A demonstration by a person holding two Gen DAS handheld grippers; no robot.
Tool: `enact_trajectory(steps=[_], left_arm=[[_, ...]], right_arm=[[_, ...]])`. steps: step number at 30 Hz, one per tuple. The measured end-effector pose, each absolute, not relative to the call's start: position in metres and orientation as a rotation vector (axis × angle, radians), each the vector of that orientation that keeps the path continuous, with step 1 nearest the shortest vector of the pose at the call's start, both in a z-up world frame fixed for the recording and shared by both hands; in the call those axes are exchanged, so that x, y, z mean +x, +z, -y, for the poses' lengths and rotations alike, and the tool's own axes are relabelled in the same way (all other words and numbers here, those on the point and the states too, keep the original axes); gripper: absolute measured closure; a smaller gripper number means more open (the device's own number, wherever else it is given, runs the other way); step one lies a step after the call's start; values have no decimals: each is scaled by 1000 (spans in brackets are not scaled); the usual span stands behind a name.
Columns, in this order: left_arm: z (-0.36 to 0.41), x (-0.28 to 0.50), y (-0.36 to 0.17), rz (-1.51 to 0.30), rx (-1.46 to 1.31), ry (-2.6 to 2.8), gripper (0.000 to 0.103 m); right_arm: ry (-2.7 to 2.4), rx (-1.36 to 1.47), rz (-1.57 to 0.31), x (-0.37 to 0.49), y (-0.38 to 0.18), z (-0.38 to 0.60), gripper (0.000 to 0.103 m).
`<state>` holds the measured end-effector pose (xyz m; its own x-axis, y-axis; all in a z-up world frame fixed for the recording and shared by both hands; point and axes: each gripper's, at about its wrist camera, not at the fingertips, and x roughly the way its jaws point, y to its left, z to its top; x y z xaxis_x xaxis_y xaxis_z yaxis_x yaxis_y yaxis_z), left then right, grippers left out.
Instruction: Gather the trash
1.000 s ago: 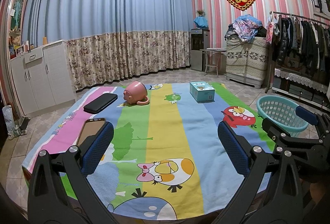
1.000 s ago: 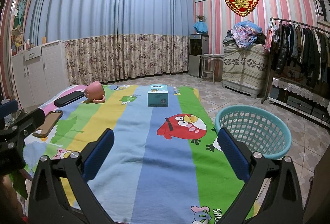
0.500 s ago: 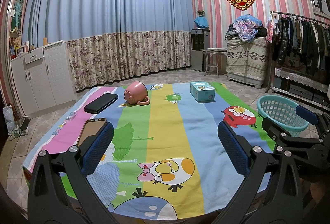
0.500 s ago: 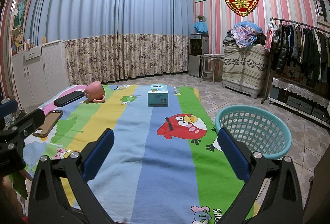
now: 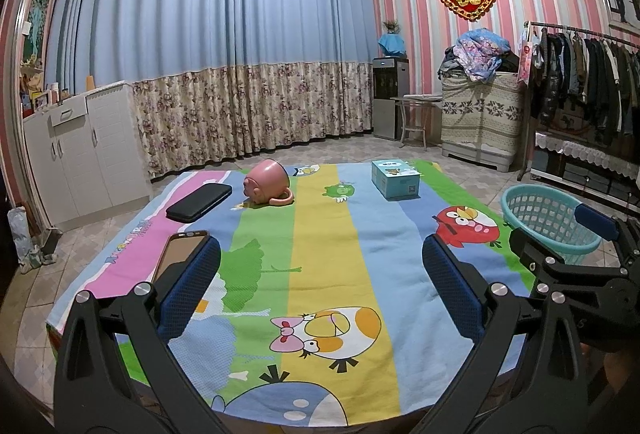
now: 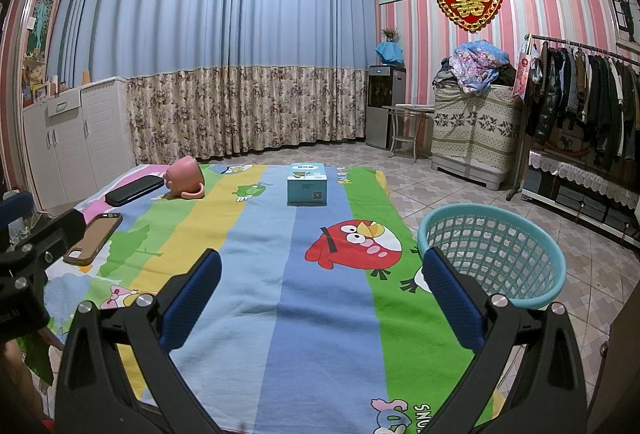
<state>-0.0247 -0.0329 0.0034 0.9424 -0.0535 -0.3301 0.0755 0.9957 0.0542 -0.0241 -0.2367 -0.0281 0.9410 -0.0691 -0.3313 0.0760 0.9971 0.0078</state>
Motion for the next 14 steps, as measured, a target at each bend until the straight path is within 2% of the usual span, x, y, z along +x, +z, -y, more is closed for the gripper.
enact_trajectory(steps=[14], left_arm=[[29,-31,3,-337,81,-68,5]], right_arm=[[-73,24,-340,-23,-30,237,5]])
